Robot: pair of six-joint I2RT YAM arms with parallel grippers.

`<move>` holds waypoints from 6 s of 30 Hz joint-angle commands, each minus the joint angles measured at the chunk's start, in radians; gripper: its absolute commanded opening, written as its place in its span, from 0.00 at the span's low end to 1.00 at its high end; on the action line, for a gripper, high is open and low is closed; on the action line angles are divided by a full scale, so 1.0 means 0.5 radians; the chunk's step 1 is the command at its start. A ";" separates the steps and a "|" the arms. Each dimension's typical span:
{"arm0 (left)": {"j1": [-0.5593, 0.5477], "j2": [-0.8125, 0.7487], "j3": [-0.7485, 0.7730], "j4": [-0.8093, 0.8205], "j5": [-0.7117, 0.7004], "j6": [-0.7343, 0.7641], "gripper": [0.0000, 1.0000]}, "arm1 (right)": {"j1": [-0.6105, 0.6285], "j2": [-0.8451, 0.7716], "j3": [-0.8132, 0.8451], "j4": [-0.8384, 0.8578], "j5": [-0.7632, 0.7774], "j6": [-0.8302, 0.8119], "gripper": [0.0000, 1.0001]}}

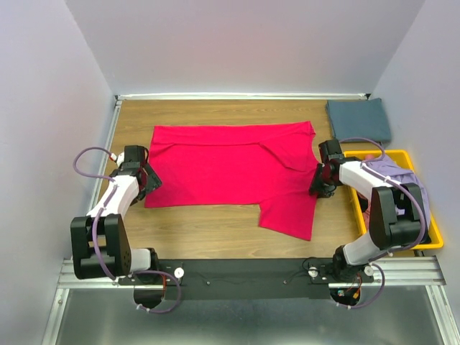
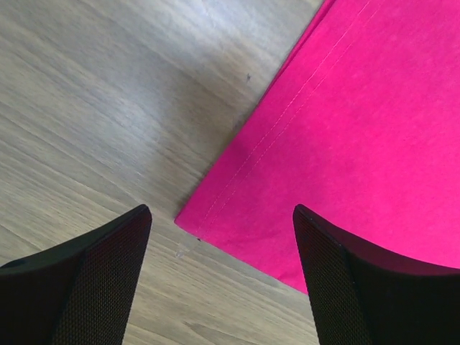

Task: Fold and stack the t-shirts
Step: Fold the tshirt

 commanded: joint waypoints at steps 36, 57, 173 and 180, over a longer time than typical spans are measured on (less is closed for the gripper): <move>-0.016 0.277 -0.061 -0.079 -0.132 -0.157 0.11 | -0.007 -0.163 -0.082 0.095 0.105 -0.078 0.05; -0.003 0.461 0.452 0.016 -0.058 -0.050 0.00 | -0.031 0.153 0.439 -0.065 0.178 -0.157 0.01; 0.178 -0.032 -0.278 0.658 0.049 -0.393 0.56 | -0.114 -0.040 -0.039 0.184 -0.288 -0.035 0.49; 0.171 -0.069 -0.128 0.633 0.135 -0.301 0.60 | -0.114 -0.028 -0.014 0.187 -0.313 -0.050 0.49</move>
